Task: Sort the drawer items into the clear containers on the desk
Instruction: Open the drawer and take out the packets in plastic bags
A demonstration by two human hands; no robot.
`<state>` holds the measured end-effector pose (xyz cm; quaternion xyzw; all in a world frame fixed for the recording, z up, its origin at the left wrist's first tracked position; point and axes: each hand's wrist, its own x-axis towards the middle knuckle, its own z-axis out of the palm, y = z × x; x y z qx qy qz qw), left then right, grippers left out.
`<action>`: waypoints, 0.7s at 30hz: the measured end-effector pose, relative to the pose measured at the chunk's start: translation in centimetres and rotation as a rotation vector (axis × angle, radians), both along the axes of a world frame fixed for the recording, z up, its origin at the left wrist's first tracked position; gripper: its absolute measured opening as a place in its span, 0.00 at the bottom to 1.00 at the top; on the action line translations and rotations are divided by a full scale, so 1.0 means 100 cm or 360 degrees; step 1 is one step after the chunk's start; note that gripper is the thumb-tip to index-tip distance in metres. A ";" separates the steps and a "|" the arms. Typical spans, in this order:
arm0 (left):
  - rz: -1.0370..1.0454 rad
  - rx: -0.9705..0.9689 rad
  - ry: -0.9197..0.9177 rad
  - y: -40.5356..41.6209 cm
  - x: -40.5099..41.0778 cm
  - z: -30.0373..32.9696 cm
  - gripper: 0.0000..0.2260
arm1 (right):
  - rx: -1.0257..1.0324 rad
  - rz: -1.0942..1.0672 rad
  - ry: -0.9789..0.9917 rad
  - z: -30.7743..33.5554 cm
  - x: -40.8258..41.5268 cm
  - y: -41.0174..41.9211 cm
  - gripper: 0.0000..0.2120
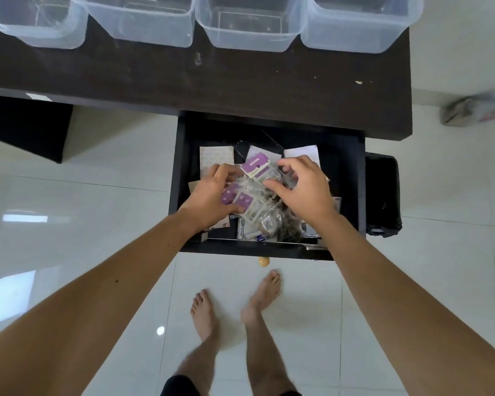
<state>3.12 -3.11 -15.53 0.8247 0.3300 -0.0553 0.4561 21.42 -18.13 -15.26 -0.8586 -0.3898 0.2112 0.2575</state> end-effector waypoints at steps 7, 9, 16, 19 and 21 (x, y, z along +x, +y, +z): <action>0.0127 -0.0125 -0.0085 0.001 -0.003 0.003 0.19 | -0.0128 -0.0057 0.0045 -0.009 0.005 0.007 0.26; 0.0215 -0.0179 -0.0088 0.002 -0.004 0.005 0.16 | -0.0014 -0.0137 0.0122 -0.006 0.005 0.004 0.16; 0.0453 -0.0526 -0.0341 0.001 -0.002 0.017 0.22 | 0.0457 -0.0402 0.0444 0.037 0.010 -0.003 0.06; 0.0450 -0.0563 -0.0368 0.001 -0.003 0.017 0.15 | 0.0558 -0.0442 0.0563 0.054 0.008 -0.004 0.06; 0.0430 -0.0610 -0.0367 0.000 -0.003 0.017 0.11 | 0.0543 -0.0378 0.0628 0.059 0.003 -0.005 0.07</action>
